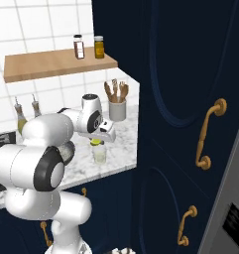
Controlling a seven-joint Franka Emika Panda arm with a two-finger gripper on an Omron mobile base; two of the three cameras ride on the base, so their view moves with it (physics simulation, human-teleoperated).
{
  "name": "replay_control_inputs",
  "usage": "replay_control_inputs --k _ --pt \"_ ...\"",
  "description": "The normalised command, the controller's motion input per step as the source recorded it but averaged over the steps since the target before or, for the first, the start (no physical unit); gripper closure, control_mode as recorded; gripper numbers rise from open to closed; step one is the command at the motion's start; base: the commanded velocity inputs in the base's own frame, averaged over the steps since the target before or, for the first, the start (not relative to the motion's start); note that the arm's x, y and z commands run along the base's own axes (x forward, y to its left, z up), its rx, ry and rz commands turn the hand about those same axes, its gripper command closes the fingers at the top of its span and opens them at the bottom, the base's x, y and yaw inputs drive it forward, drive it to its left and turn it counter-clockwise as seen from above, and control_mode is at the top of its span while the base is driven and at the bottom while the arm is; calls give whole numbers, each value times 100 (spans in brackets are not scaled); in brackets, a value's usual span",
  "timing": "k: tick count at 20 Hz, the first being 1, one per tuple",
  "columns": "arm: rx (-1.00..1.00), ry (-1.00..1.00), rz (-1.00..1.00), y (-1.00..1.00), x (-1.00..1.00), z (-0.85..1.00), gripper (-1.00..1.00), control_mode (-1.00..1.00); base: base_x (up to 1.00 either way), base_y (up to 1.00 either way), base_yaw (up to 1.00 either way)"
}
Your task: Grab a lemon wedge from the fridge and one ice cube from the ice bowl, and put them in the glass of lemonade.
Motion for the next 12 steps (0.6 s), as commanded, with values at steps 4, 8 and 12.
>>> replay_control_inputs --k 4,8,12 --pt "0 0 0 0 0 0 -100 -100 0 0 0" --pt "0 0 0 0 0 0 -100 -100 0 0 0" --pt "0 0 0 0 0 0 -100 -100 0 0 0"
